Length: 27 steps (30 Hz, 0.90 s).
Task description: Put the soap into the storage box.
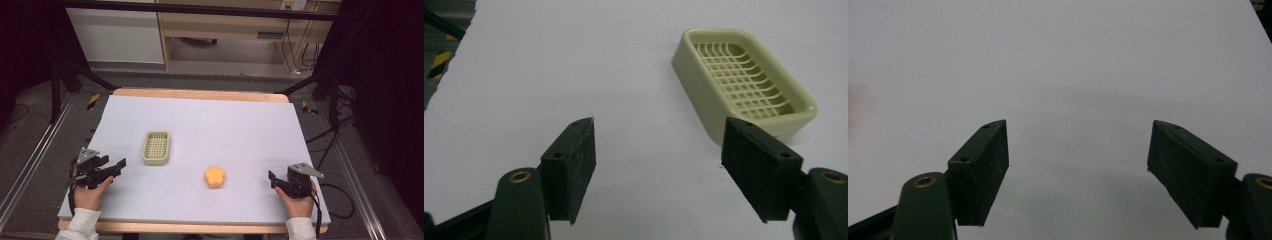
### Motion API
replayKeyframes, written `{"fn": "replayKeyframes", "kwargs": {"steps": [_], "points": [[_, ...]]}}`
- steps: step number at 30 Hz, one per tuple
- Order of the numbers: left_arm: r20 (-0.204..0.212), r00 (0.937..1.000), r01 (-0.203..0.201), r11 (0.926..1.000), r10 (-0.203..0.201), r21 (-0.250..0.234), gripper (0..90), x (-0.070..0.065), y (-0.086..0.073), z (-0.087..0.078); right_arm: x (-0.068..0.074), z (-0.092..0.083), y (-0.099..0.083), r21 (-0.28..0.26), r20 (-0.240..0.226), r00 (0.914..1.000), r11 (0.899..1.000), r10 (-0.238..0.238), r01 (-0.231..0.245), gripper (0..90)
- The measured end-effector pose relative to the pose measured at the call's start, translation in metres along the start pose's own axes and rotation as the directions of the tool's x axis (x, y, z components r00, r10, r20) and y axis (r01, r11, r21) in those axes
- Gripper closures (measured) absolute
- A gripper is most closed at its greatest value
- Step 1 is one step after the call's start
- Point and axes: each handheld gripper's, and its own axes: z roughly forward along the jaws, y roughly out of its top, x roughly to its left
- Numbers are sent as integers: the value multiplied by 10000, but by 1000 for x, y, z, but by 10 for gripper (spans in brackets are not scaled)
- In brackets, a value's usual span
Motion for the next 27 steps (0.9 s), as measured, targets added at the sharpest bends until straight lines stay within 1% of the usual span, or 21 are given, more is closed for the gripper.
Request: {"fn": "replayKeyframes", "kwargs": {"steps": [3,4,8,9,13,15,21,27], "points": [[104,9999,-44,10000,45,-88,301,-6,1,-1,-1,0,0,23,-19,10000,10000,20,-20,247],[104,9999,-44,10000,45,-88,301,-6,1,-1,-1,0,0,23,-19,10000,10000,20,-20,247],[312,9993,-207,9997,210,-91,307,-15,2,0,-1,1,-1,68,35,9999,9999,-141,141,249],[312,9993,-207,9997,210,-91,309,-15,2,0,-1,1,-1,68,35,9999,9999,-141,141,249],[567,9969,-527,9984,538,-193,311,-28,4,0,1,0,0,-23,61,9998,9999,-162,162,257],[575,9967,-554,9983,565,-202,311,-29,3,0,1,0,0,-3,43,9999,9999,-148,148,258],[739,9935,-866,9962,871,-91,310,-41,3,3,1,1,0,107,-83,9998,9998,-168,169,270],[882,9901,-1086,9941,1088,-65,307,-51,3,4,2,3,0,230,-128,9995,9993,-306,309,271]]}}
